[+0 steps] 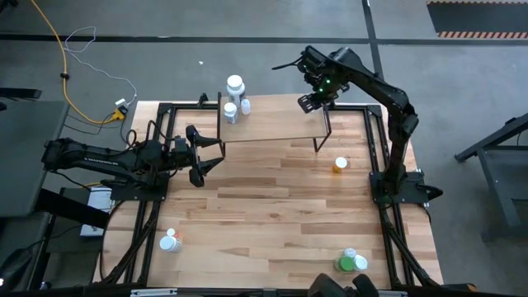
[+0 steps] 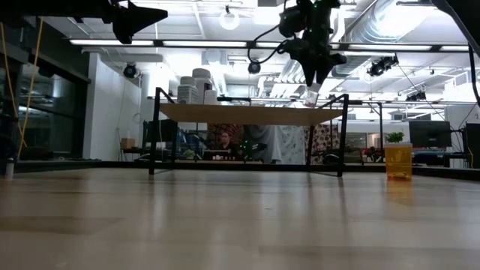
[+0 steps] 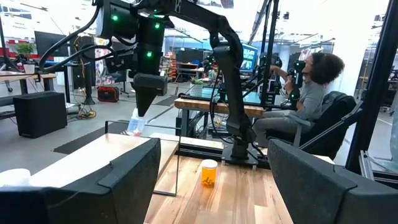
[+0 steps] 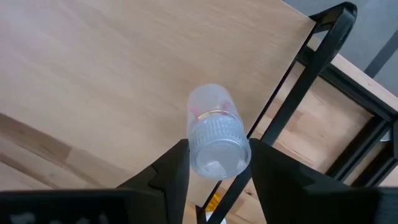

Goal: Pick and place medicine bottles onto shelf by color
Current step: Put the top white pill bottle on the shelf

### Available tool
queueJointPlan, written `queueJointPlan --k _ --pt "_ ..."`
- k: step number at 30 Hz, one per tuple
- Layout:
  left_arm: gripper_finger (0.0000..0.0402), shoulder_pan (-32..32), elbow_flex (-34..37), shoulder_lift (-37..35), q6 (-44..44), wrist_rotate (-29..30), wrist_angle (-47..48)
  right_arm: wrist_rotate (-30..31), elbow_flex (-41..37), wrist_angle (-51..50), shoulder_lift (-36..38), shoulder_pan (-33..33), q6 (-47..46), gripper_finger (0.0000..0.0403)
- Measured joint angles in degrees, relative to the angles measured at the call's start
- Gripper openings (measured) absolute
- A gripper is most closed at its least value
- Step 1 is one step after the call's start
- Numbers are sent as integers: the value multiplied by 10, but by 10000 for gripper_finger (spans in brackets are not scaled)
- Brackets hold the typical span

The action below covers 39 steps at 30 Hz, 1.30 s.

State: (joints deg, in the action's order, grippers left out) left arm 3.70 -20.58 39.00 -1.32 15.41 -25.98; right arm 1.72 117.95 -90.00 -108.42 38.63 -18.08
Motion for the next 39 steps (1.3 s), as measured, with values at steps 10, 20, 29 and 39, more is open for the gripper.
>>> queueJointPlan --k 10,20,29,39 --pt "287 0 0 0 0 0 0 12 -9 0 1 0 21 150" --pt "287 0 0 0 0 0 0 21 -54 6 2 -1 61 151" --pt "287 0 0 0 0 0 0 26 -55 38 0 0 55 152" --pt "287 0 0 0 0 0 0 53 -56 42 0 0 66 212"
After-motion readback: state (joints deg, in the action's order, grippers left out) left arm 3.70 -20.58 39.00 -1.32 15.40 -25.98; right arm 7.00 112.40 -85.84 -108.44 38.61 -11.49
